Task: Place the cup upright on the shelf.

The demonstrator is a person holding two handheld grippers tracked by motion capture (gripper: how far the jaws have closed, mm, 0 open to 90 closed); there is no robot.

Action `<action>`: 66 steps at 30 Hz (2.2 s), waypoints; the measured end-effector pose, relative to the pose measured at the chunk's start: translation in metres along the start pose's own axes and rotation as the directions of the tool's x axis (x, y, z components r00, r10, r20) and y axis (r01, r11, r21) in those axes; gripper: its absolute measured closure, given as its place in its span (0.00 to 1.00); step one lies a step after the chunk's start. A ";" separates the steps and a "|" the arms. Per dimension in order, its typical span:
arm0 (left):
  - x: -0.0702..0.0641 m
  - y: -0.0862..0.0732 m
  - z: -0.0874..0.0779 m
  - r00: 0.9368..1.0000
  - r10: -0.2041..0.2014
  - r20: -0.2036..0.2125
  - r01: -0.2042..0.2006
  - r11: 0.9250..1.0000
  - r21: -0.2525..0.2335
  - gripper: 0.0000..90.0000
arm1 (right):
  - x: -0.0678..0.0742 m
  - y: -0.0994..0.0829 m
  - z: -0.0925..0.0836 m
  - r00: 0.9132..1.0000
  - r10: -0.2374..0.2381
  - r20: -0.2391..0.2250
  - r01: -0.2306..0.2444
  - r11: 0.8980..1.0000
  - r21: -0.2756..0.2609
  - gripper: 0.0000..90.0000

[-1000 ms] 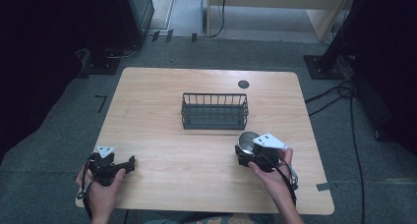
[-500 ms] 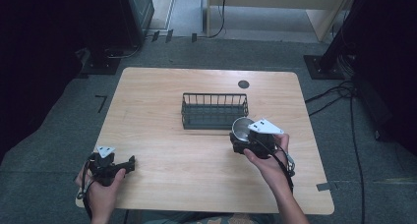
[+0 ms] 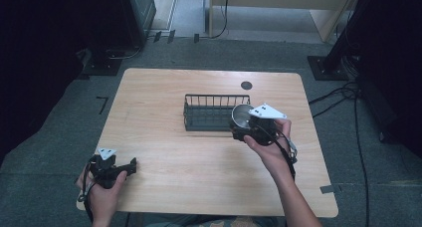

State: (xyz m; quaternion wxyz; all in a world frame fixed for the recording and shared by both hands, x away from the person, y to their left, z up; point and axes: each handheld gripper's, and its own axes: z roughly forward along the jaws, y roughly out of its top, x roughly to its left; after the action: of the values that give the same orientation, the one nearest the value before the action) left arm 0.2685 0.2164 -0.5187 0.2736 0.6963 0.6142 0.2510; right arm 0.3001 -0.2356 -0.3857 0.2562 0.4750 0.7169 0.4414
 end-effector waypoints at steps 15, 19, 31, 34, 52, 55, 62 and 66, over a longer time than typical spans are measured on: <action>0.000 0.000 0.000 1.000 -0.001 0.000 0.001 1.000 -0.001 0.00 | 0.004 0.033 0.035 1.000 0.000 0.002 0.000 1.000 -0.004 0.20; 0.000 0.000 0.000 1.000 0.000 0.000 0.000 1.000 0.000 0.00 | 0.003 0.040 0.046 1.000 0.005 0.009 -0.005 1.000 0.004 0.20; 0.000 0.000 0.000 1.000 0.000 0.000 0.000 1.000 0.001 0.00 | -0.008 0.041 0.083 0.997 0.035 0.067 -0.038 0.998 0.045 0.20; 0.000 0.000 0.000 1.000 0.000 0.000 0.000 1.000 0.001 0.00 | -0.010 0.039 0.090 0.996 0.044 0.082 -0.048 0.997 0.053 0.20; 0.000 0.000 0.000 1.000 0.000 0.000 0.000 1.000 0.001 0.00 | -0.006 0.030 0.120 0.993 0.059 0.098 -0.067 0.994 0.084 0.20; 0.000 0.000 0.000 1.000 0.000 0.000 0.000 1.000 0.001 0.00 | -0.005 0.026 0.123 0.993 0.057 0.106 -0.067 0.993 0.096 0.20; 0.000 0.000 0.000 1.000 0.000 0.000 0.000 1.000 0.001 0.00 | -0.004 0.021 0.127 0.991 0.064 0.116 -0.079 0.988 0.130 0.20; 0.000 0.000 0.000 1.000 0.000 0.000 0.000 1.000 0.001 0.00 | -0.003 0.019 0.128 0.991 0.060 0.117 -0.078 0.985 0.155 0.20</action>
State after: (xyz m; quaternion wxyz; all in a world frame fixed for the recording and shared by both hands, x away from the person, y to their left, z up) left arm 0.2685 0.2163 -0.5186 0.2733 0.6965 0.6143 0.2508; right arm 0.4105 -0.1854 -0.4307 0.2415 0.5424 0.7176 0.3640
